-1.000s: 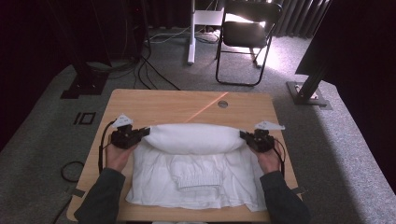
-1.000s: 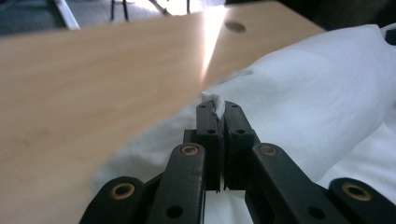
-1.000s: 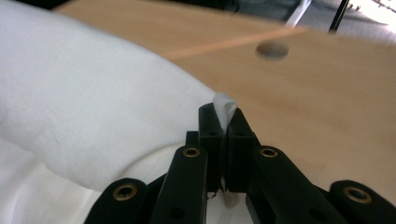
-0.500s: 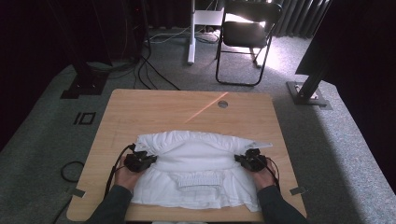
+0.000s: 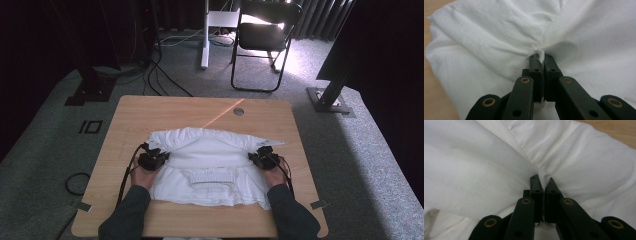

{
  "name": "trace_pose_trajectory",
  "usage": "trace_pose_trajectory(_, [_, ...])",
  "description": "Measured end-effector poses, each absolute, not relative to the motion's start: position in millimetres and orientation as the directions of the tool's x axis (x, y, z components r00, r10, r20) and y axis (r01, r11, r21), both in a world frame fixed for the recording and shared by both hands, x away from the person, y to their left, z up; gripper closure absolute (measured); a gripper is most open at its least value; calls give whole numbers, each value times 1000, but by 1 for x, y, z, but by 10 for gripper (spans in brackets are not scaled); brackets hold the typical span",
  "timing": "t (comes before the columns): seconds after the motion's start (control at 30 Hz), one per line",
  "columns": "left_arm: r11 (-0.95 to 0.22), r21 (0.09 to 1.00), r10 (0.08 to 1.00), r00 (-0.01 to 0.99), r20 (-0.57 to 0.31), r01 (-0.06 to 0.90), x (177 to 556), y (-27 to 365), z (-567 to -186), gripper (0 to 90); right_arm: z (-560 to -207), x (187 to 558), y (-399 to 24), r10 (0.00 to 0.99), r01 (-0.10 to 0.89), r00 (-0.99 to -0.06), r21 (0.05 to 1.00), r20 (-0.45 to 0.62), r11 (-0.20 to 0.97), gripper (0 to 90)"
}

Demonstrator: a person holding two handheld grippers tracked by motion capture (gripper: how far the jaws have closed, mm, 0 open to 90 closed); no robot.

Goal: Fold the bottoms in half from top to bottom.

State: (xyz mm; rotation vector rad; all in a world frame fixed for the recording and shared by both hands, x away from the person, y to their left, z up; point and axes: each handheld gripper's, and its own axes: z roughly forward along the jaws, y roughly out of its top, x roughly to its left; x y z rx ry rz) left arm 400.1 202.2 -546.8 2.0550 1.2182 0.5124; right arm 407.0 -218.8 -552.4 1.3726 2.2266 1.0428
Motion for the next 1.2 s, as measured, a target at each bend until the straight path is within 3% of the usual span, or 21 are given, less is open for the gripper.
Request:
trace_pose_trajectory(0.43, [-277,728,914,405,-2,627,430,201,-546,878,-552,438,-207,892,640,-440,734,108,227,874])
trace_pose_trajectory(0.63, [-219,739,921,385,-59,637,432,208,-526,880,-541,442,-209,882,632,-464,730,86,262,871])
trace_pose_trajectory(0.8, [-66,846,895,406,-184,529,422,230,-472,885,-501,436,-223,886,550,-454,812,97,193,875])
trace_pose_trajectory(1.0, [-3,911,871,449,-200,412,412,237,-415,888,-455,430,-234,889,454,-451,877,76,155,883])
trace_pose_trajectory(1.2, [0,937,850,494,-183,348,389,240,-392,888,-414,413,-250,893,325,-439,944,102,52,884])
